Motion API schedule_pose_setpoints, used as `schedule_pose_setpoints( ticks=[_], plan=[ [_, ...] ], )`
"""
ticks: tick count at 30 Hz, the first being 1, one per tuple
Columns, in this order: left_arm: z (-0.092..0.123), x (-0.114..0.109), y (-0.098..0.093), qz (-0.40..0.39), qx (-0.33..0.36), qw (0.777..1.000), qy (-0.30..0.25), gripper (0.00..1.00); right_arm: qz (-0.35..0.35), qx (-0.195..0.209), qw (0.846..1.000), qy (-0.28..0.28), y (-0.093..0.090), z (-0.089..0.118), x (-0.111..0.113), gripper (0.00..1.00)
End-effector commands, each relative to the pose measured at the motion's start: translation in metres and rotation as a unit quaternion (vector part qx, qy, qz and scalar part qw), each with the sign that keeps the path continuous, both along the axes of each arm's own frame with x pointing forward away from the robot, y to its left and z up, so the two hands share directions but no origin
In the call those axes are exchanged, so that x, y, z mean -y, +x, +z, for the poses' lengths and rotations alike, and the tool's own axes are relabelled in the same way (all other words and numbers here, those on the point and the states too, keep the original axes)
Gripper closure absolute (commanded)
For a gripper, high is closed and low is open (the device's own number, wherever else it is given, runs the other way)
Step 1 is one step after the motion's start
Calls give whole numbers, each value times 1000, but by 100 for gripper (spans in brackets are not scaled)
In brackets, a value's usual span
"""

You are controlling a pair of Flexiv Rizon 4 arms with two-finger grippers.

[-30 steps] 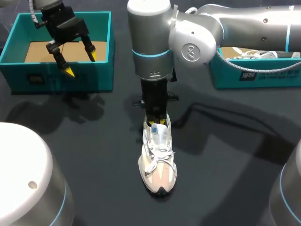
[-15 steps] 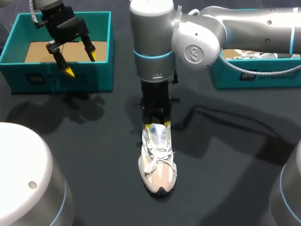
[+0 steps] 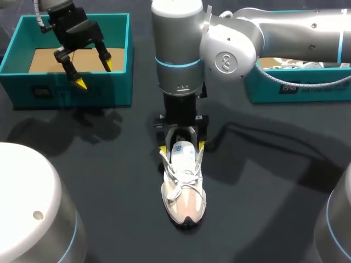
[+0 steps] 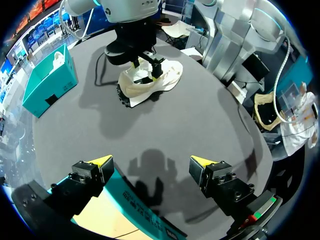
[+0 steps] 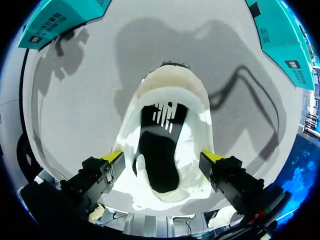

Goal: Take the shoe out of the shoebox, open the shoe tongue, remove and reinsert the insole, then place the shoe into the shoebox

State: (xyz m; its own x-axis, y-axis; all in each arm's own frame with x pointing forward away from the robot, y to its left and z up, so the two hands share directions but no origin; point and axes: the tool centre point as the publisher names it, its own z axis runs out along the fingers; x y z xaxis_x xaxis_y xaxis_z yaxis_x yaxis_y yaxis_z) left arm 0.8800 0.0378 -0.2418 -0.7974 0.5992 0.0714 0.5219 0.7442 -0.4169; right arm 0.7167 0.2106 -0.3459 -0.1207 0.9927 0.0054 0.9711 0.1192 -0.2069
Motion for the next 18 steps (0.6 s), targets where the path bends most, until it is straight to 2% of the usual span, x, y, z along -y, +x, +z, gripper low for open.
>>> schedule_pose_setpoints(
  ticks=[1, 18],
  plan=[
    [0, -1, 0, 0, 0, 1000, 1, 0, -2, 10, 1000, -6, -8, 5, -2, 0],
    [0, -1, 0, 0, 0, 1000, 1, 0, -20, 26, 999, -19, -31, 16, 1, 0]
  ],
)
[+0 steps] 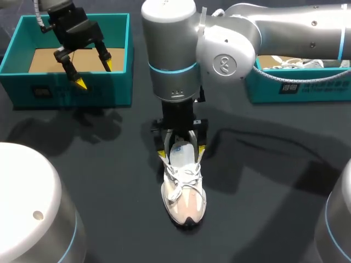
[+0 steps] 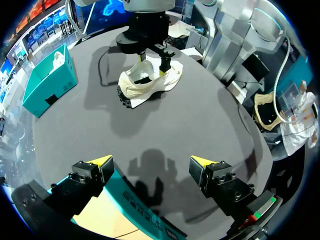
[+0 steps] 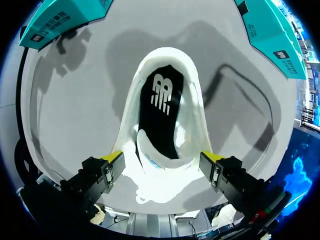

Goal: Take the shoe out of the shoebox, open the shoe tongue, remove and reinsert the insole, then place the shoe into the shoebox

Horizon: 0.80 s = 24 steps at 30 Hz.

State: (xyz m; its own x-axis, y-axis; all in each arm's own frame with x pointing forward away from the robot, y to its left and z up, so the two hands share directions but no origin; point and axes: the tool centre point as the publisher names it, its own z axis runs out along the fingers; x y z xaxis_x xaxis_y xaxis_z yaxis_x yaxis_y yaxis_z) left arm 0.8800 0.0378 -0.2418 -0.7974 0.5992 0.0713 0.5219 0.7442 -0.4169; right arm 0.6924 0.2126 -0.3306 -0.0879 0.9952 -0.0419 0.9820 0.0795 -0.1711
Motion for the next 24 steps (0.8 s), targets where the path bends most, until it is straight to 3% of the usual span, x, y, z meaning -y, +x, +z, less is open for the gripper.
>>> schedule_pose_setpoints(
  ticks=[1, 19, 23, 24],
  plan=[
    [0, -1, 0, 0, 0, 1000, 1, 0, -6, 6, 1000, 1, -9, 2, 3, 0],
    [0, -1, 0, 0, 0, 1000, 1, 0, -53, 20, 998, -27, -68, 35, 3, 2],
    [0, -1, 0, 0, 0, 1000, 1, 0, -50, 24, 998, -35, -71, 43, 1, 51],
    [0, -1, 0, 0, 0, 1000, 1, 0, -50, 24, 998, -38, -71, 45, 0, 57]
  ],
)
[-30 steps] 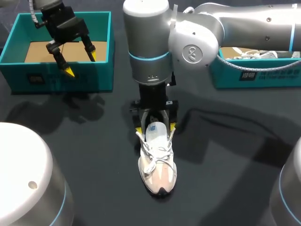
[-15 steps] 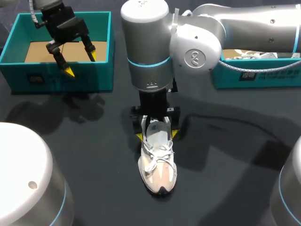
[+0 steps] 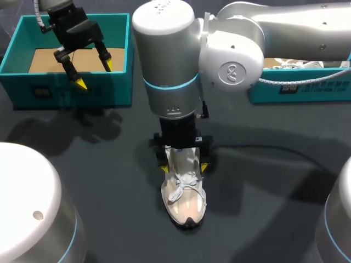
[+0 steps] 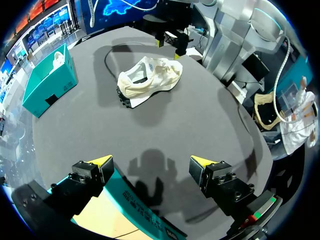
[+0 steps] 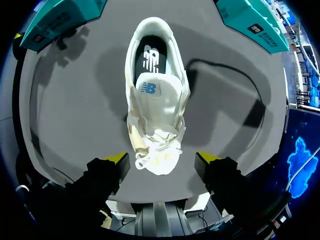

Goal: Take the shoe out of the shoebox, open the shoe tongue, remove and reinsert the insole, then place the shoe into the shoebox

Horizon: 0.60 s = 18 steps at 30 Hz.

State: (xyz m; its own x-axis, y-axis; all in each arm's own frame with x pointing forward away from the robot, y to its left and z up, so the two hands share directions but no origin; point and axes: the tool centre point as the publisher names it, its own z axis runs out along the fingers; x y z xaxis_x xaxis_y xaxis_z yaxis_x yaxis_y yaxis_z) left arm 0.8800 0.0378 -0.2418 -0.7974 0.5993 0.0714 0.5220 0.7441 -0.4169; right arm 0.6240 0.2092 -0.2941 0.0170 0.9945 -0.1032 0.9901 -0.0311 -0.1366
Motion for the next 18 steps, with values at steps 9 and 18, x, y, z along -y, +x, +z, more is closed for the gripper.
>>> schedule_pose_setpoints(
  ticks=[9, 18],
  plan=[
    [0, -1, 0, 0, 0, 1000, 1, 0, 10, 11, 1000, -19, 5, 12, -3, 67],
    [0, -1, 0, 0, 0, 1000, 1, 0, 31, 40, 999, -19, 30, 3, 3, 69]
  ],
)
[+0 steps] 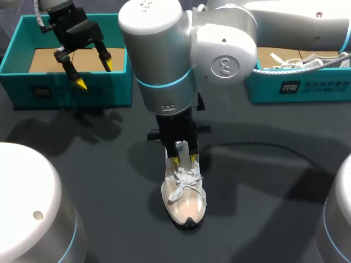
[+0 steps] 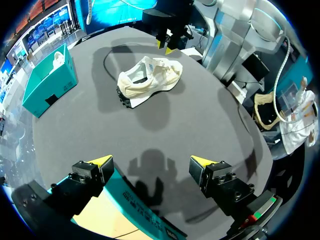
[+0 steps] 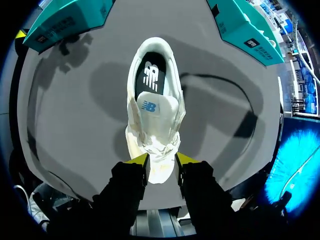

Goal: Take the shoe out of the shoebox, open the shoe tongue, remove and reinsert the insole, then place the shoe into the shoebox

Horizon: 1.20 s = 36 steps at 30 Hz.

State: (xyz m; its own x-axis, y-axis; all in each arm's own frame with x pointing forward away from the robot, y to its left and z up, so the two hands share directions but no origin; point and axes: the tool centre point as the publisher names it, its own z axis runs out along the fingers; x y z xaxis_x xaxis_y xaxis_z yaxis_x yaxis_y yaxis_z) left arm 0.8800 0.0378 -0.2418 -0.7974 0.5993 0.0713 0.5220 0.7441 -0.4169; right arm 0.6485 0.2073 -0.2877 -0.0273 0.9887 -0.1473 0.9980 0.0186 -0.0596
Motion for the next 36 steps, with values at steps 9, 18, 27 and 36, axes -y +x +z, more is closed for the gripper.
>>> schedule_pose_setpoints(
  ticks=[9, 18, 27, 36],
  plan=[
    [0, -1, 0, 0, 0, 1000, 1, 0, 37, 9, 999, 23, 27, -16, -3, 75],
    [0, -1, 0, 0, 0, 1000, 1, 0, 43, 4, 997, 62, 42, -48, 3, 76],
    [0, -1, 0, 0, 0, 1000, 1, 0, 64, 32, 996, 46, 40, -27, -5, 76],
    [0, -1, 0, 0, 0, 1000, 1, 0, 84, 29, 995, 50, 47, -32, -3, 73]
  ],
)
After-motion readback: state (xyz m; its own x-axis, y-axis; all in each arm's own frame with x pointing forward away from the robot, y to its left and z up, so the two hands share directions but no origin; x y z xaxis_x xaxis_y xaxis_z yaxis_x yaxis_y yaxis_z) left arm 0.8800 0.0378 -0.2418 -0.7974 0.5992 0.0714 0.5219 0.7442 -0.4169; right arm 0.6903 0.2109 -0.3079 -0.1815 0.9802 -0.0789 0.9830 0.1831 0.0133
